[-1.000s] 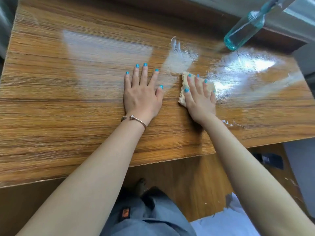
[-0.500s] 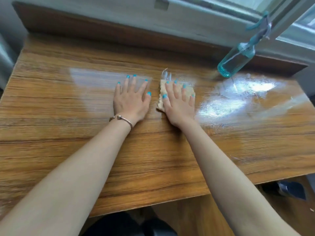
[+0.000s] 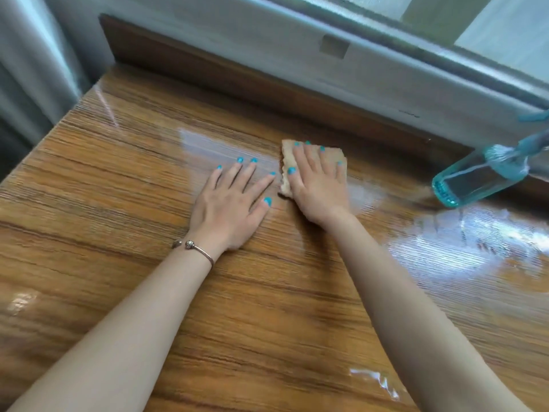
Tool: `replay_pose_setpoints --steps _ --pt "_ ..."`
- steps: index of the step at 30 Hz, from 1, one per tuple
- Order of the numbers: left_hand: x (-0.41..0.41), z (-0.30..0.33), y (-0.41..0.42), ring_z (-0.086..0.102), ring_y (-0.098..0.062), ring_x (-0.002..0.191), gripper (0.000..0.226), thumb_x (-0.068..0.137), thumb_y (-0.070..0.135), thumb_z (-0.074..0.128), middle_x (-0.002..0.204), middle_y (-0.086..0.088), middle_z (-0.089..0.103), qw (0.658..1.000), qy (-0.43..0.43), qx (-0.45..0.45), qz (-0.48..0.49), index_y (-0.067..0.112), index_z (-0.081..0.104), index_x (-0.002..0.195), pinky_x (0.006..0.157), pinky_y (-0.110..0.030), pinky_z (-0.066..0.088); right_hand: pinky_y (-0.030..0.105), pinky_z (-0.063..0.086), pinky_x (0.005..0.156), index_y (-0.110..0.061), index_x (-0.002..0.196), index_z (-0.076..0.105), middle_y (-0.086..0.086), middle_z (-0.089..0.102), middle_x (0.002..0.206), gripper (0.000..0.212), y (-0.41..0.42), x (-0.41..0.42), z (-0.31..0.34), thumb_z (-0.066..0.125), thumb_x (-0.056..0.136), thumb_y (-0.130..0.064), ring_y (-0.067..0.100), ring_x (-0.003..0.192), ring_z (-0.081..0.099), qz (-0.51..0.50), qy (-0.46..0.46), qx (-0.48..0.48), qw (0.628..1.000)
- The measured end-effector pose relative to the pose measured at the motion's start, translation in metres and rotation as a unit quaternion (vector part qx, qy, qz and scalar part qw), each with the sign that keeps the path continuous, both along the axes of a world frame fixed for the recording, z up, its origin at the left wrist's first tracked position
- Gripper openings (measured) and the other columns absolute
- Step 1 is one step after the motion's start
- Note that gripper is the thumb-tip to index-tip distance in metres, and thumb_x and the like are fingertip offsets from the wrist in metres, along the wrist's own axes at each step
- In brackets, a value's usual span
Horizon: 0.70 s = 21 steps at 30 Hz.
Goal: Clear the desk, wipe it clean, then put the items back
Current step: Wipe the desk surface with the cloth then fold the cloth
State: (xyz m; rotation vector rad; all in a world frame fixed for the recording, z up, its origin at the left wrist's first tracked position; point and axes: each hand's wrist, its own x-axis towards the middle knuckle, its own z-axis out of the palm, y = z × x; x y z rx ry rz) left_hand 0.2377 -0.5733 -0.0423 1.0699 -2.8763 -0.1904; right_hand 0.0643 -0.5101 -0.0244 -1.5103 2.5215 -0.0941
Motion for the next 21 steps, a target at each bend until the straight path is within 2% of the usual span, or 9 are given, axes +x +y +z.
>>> replay_pose_setpoints --steps 2,4,7,10,13,15,17,19,21 --pt "-0.001 -0.001 0.000 0.006 -0.017 0.149 0.065 0.089 0.056 0.001 0.162 0.004 0.012 1.000 -0.008 -0.003 0.005 0.043 0.012 0.151 0.120 -0.040 0.003 0.044 -0.002 0.120 -0.040 0.154 0.000 -0.013 -0.002 0.163 0.053 0.047 0.009 0.000 0.015 0.104 -0.045 0.014 0.150 -0.006 0.085 0.015 -0.021 0.996" --pt "-0.001 0.000 -0.001 0.003 -0.017 0.149 0.068 0.086 0.057 -0.003 0.163 0.005 0.009 1.000 -0.005 0.007 0.007 0.044 0.009 0.151 0.119 -0.040 0.001 0.041 -0.002 0.121 -0.043 0.153 0.002 -0.016 -0.001 0.163 0.051 0.058 -0.012 0.001 0.015 0.104 -0.046 0.011 0.150 -0.004 0.120 0.000 -0.015 0.993" --pt "-0.001 0.007 0.000 -0.001 -0.015 0.149 0.070 0.083 0.058 -0.006 0.163 0.006 0.005 1.000 -0.007 0.025 0.004 0.045 0.006 0.151 0.119 -0.039 -0.002 0.044 -0.004 0.120 -0.040 0.154 0.004 -0.012 0.001 0.164 0.052 0.006 -0.050 0.002 0.013 0.104 -0.045 0.014 0.151 -0.003 0.041 -0.001 0.002 0.999" --pt "-0.002 0.008 0.001 -0.003 -0.014 0.149 0.073 0.083 0.058 -0.006 0.163 0.006 0.003 1.000 -0.009 0.023 0.008 0.040 0.005 0.152 0.120 -0.038 -0.003 0.047 -0.007 0.119 -0.035 0.155 0.003 -0.010 0.000 0.164 0.054 -0.030 -0.037 0.001 0.013 0.103 -0.043 0.016 0.151 -0.005 -0.003 0.003 0.000 1.000" --pt "-0.002 0.007 0.002 -0.005 -0.014 0.149 0.076 0.090 0.058 0.006 0.163 -0.001 -0.003 0.999 -0.022 0.022 0.035 0.018 0.000 0.155 0.120 -0.035 -0.005 0.043 -0.005 0.119 -0.039 0.154 0.002 -0.014 -0.001 0.163 0.052 0.024 -0.006 0.001 0.016 0.104 -0.043 0.014 0.150 -0.006 0.127 0.001 -0.008 0.992" --pt "-0.002 0.006 0.002 -0.008 -0.015 0.149 0.074 0.097 0.056 0.016 0.163 -0.005 -0.006 0.998 -0.036 0.020 0.051 0.013 -0.003 0.154 0.120 -0.037 -0.006 0.039 -0.006 0.119 -0.045 0.153 0.001 -0.018 -0.001 0.162 0.051 0.068 -0.015 0.003 0.013 0.104 -0.046 0.010 0.150 -0.006 0.171 -0.006 -0.018 0.985" --pt "-0.008 0.008 0.008 -0.008 -0.017 0.149 0.072 0.097 0.053 0.020 0.163 -0.005 -0.004 0.996 -0.037 0.025 0.082 0.015 0.000 0.155 0.121 -0.043 -0.004 0.040 -0.004 0.119 -0.046 0.151 0.000 -0.018 0.000 0.162 0.050 0.064 -0.043 0.002 0.009 0.102 -0.047 0.011 0.150 -0.004 0.124 -0.007 -0.002 0.992" --pt "-0.021 0.009 0.024 -0.007 -0.021 0.150 0.067 0.099 0.048 0.022 0.163 -0.005 -0.004 0.990 -0.011 0.047 0.135 0.017 0.002 0.155 0.120 -0.046 -0.004 0.045 -0.004 0.119 -0.044 0.153 0.003 -0.014 0.001 0.163 0.051 0.021 -0.058 -0.002 0.010 0.102 -0.046 0.015 0.151 -0.003 0.006 -0.002 0.002 1.000" --pt "-0.033 0.009 0.048 -0.005 -0.022 0.150 0.063 0.098 0.042 0.018 0.163 -0.006 -0.002 0.988 0.016 0.049 0.147 0.018 0.004 0.155 0.119 -0.046 -0.003 0.050 -0.005 0.119 -0.042 0.153 0.005 -0.012 0.003 0.164 0.053 -0.014 -0.045 0.002 0.012 0.101 -0.049 0.018 0.151 -0.002 -0.055 -0.003 0.000 0.998"
